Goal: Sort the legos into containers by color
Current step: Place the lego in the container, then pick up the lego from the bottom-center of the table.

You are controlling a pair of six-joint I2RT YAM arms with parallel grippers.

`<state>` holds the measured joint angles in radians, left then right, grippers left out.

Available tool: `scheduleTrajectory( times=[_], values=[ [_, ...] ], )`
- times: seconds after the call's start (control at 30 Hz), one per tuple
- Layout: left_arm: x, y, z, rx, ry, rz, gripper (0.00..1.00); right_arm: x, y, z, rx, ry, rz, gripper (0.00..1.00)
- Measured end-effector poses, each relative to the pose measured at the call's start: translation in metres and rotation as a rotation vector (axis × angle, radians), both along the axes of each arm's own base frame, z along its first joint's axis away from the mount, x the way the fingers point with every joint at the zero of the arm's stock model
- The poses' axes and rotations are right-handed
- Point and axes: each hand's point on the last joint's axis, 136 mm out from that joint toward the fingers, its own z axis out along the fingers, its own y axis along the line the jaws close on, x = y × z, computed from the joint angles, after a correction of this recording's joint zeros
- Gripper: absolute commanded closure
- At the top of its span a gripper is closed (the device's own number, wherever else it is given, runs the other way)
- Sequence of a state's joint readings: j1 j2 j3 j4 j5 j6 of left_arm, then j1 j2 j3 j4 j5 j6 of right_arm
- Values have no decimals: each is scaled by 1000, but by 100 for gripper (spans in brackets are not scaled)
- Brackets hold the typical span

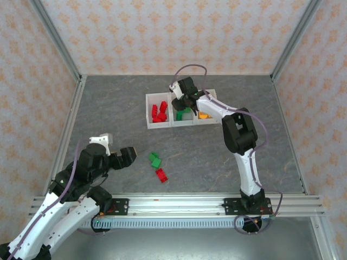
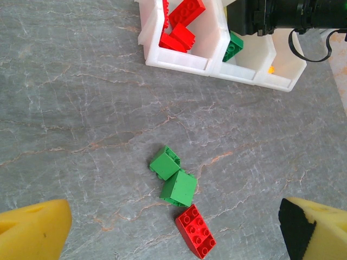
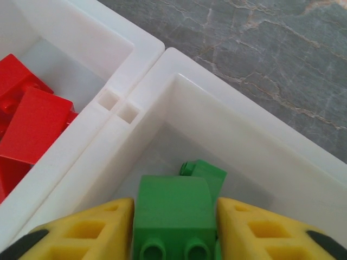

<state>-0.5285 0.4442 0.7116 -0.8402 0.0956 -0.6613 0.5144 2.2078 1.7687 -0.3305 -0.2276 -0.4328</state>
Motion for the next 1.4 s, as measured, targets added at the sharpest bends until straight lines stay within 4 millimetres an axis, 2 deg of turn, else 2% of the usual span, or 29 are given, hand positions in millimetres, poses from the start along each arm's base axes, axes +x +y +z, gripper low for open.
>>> scheduleTrajectory(
  times=[0.1, 0.27, 0.57, 0.7, 0.73, 0.87, 1.0, 1.1, 1.23, 1.4],
  values=[
    [0, 0, 0, 1, 1, 0, 1, -3, -1, 1, 0, 2, 8, 45],
    [0, 0, 0, 1, 1, 0, 1, -9, -2, 15, 7, -8, 10, 40],
    [0, 0, 0, 0, 0, 0, 1, -18, -7, 74, 83, -45, -35, 33],
    [0, 0, 0, 0, 1, 0, 1, -26, -6, 103, 157, -23, -71, 4],
    [0, 0, 0, -1, 1, 0, 1, -31, -7, 111, 179, -13, -83, 0],
    [0, 0, 0, -2, 0, 0, 1, -51, -9, 143, 256, -4, -106, 0],
    [-4, 2, 3, -6, -7, 1, 1, -84, -13, 172, 337, 21, -144, 0],
    [-10, 6, 8, -6, -11, 2, 1, -119, -11, 177, 368, 50, -151, 0],
    [-19, 14, 14, -5, -22, 11, 1, -189, 10, 159, 349, 129, -77, 1],
    [-30, 23, 9, 8, -13, 24, 1, -273, 41, 109, 230, 252, 51, 1]
  ],
)
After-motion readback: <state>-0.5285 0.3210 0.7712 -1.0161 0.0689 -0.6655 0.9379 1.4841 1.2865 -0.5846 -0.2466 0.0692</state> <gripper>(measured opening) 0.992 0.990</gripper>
